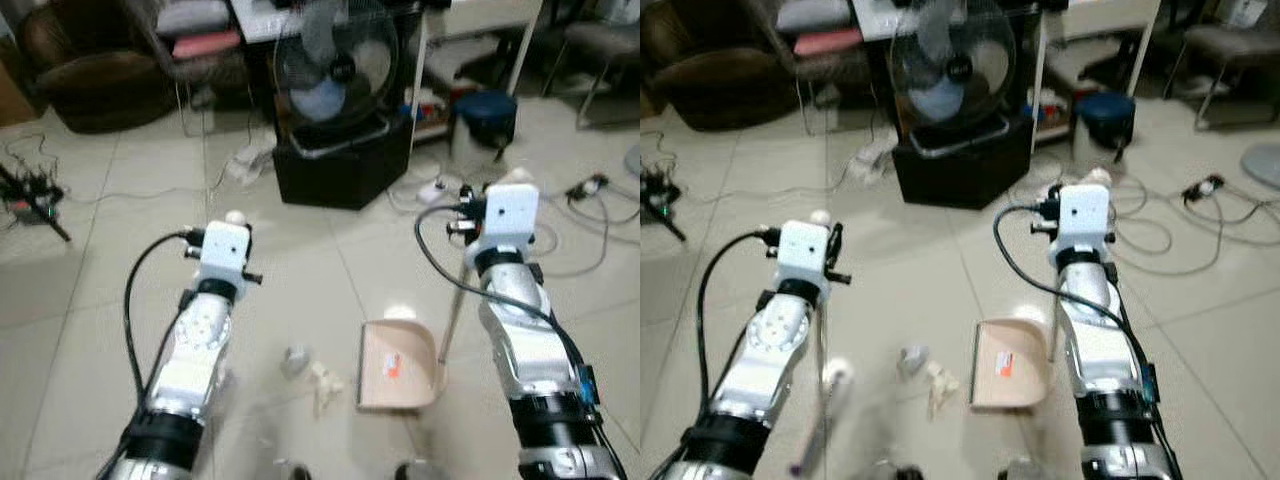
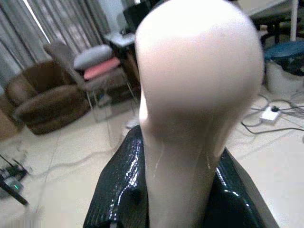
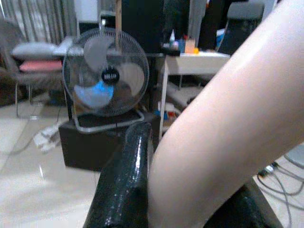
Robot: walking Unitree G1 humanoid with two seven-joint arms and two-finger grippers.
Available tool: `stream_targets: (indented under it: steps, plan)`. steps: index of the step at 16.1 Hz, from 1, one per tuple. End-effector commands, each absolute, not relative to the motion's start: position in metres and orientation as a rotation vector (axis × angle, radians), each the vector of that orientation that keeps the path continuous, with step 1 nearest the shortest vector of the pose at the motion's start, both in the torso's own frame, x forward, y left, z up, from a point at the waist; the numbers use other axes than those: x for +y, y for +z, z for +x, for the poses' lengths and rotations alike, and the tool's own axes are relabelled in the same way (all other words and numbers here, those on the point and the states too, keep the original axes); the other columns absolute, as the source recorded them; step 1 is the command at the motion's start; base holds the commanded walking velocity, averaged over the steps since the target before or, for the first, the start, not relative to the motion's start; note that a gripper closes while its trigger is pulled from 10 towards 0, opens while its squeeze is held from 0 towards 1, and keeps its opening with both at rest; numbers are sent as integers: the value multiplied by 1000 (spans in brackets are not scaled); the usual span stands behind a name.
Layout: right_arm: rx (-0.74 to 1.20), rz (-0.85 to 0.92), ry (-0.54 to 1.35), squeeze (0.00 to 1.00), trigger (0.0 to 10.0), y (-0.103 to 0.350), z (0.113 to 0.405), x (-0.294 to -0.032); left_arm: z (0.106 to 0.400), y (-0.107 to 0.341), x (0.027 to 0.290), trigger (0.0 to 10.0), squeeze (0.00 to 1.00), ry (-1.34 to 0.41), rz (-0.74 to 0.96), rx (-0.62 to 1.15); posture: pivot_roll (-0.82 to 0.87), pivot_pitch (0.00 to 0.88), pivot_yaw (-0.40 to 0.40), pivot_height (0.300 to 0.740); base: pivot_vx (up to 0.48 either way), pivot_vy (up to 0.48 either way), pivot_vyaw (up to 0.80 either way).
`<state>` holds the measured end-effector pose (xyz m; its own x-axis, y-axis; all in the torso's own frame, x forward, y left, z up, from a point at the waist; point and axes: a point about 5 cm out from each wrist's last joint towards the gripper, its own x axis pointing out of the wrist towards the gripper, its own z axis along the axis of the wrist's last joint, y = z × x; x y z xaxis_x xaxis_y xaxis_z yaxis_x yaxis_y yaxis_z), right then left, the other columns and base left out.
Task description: Sweep floor
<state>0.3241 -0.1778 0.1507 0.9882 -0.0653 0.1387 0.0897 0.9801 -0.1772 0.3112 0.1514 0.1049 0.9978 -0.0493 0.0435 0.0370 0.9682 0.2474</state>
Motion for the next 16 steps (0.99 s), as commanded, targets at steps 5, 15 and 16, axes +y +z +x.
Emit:
stream_targets:
  steps: [5,15,16]
  plan:
    - [-246,-234,-65,0,10000,162,338,-177,322,121,156,10000,0,30,204,-191,-28,293,121,740,0,0,0]
    - [-320,-169,-79,0,10000,167,335,-165,320,132,145,10000,0,-65,197,-226,-63,261,115,740,0,0,0]
    - [-323,-155,-81,0,10000,168,331,-164,317,134,147,10000,0,-66,197,-232,-71,231,110,740,0,0,0]
